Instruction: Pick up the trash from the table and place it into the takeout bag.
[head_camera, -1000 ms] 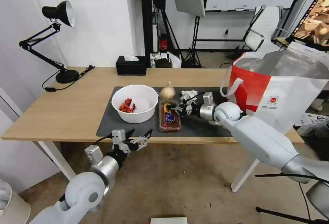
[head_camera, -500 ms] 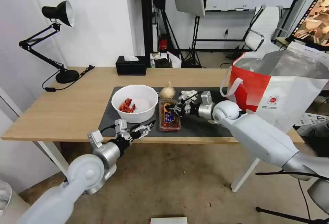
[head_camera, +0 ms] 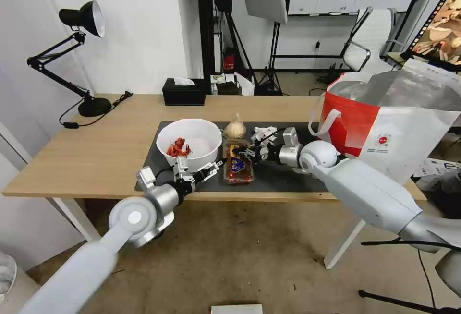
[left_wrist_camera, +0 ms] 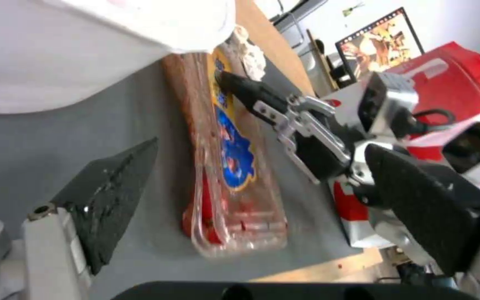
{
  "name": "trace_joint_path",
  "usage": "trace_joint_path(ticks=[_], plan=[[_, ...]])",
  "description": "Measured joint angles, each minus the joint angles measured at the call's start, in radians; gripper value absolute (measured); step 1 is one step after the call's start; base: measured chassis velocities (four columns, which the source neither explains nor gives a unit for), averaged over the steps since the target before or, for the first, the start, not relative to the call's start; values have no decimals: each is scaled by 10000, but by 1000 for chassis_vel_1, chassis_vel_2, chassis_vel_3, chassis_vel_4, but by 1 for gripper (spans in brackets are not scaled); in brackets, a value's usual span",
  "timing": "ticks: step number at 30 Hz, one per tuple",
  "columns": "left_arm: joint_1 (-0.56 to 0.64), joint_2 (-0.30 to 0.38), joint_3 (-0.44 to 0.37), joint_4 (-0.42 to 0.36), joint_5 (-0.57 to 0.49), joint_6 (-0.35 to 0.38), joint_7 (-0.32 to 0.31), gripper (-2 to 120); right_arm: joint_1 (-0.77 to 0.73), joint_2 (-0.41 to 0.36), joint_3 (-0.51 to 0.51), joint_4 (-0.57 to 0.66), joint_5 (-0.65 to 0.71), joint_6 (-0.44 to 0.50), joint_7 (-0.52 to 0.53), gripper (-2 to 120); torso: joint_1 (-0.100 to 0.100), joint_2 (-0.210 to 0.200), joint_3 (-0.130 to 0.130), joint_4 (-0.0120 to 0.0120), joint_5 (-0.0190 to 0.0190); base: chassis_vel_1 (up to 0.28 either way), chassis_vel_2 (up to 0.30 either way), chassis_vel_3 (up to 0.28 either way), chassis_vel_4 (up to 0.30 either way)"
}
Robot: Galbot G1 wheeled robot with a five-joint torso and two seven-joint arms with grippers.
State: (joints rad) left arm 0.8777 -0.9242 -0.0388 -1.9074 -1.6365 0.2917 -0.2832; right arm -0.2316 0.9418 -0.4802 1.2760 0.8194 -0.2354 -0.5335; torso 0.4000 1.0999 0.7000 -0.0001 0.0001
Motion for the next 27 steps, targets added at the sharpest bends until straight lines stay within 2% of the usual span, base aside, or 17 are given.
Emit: trace_joint_path(ticks=[10,27], plan=[[-893,-240,705,745,-144,17,-494,100,-6,6,0,-4,1,-6,121,0,0,1,0,2,0,0,0,0,0],[-1829,-738,1411,1476,-575,45,-1110,100,-42,72,44,-46,15,-5,179,0,0,1,0,0,-1,0,0,0,0]])
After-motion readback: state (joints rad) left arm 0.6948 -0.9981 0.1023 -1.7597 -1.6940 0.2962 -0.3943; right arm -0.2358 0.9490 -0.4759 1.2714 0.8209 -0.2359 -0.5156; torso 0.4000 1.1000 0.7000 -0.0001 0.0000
